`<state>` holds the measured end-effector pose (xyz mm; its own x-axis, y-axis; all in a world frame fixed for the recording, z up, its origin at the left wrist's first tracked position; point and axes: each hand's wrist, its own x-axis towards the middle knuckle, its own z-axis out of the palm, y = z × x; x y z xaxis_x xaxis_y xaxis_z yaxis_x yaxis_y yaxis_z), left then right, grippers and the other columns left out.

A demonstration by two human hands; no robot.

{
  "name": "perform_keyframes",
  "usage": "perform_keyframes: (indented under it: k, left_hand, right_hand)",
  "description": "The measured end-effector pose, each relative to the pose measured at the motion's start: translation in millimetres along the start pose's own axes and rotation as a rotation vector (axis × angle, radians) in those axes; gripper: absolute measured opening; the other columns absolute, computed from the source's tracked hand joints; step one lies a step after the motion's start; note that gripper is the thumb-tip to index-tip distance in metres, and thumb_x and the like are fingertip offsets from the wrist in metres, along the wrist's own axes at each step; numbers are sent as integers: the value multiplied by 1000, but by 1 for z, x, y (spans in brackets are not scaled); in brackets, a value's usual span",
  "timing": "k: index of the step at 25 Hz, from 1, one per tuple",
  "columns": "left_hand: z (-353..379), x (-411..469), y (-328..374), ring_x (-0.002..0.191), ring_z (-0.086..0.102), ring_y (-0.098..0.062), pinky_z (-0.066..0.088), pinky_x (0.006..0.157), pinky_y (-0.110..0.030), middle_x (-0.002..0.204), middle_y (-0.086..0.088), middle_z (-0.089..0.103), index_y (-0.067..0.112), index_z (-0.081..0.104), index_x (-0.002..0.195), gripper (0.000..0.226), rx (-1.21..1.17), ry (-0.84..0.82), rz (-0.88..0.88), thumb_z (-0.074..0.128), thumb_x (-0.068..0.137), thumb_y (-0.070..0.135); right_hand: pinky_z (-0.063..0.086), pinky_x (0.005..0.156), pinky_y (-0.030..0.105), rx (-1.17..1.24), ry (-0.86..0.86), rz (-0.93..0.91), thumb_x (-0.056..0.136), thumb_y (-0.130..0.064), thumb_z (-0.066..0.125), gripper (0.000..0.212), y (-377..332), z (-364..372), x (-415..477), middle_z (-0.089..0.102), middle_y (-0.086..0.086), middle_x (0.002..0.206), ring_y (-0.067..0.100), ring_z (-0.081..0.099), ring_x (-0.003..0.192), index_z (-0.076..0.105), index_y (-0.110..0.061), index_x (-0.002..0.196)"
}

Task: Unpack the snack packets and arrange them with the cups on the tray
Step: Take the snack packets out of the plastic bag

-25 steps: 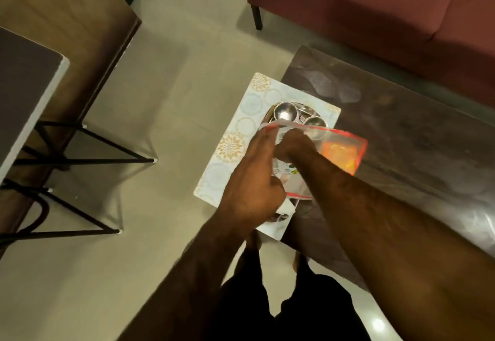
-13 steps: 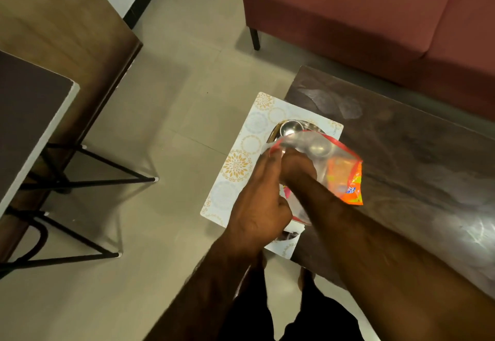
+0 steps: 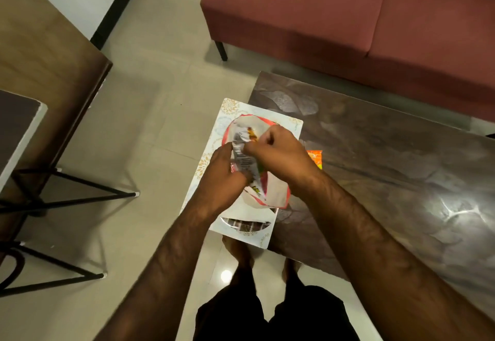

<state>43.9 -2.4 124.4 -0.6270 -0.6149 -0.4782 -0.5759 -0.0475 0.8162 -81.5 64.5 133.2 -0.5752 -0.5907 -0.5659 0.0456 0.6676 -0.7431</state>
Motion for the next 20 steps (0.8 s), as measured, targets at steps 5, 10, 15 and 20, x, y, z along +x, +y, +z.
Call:
perform_keyframes:
  k: [5,10,15,20]
  left_hand:
    - [0,-5,6,58,64,-12,52,62,-29,60,5,66,17,69,79,24,-459,135,-249,48,67,15]
    - [5,-8,3,72,74,-27,61,61,-33,81,-9,77,13,80,79,56,-736,69,-260,31,100,30]
    - [0,-3,-2,67,73,-4,54,64,-31,83,9,78,26,73,97,50,-392,240,-206,31,106,51]
    - [-3,-2,-4,109,68,-26,57,94,-55,127,-4,69,30,71,116,30,-127,281,-128,59,89,23]
  right_hand:
    - [56,75,30,457,-271,1,100,-8,64,13,15,-14,-9,71,6,105,20,64,100,71,-17,94]
    - [59,72,27,394,-224,-104,85,5,79,26,28,-8,-22,66,10,101,19,63,89,64,-16,92]
    - [54,52,22,572,-173,-184,80,9,82,31,31,-21,-33,66,4,85,13,69,68,65,-17,85]
    - [49,41,19,735,-79,-245,76,7,82,33,52,-67,-47,70,0,86,13,70,59,68,-22,80]
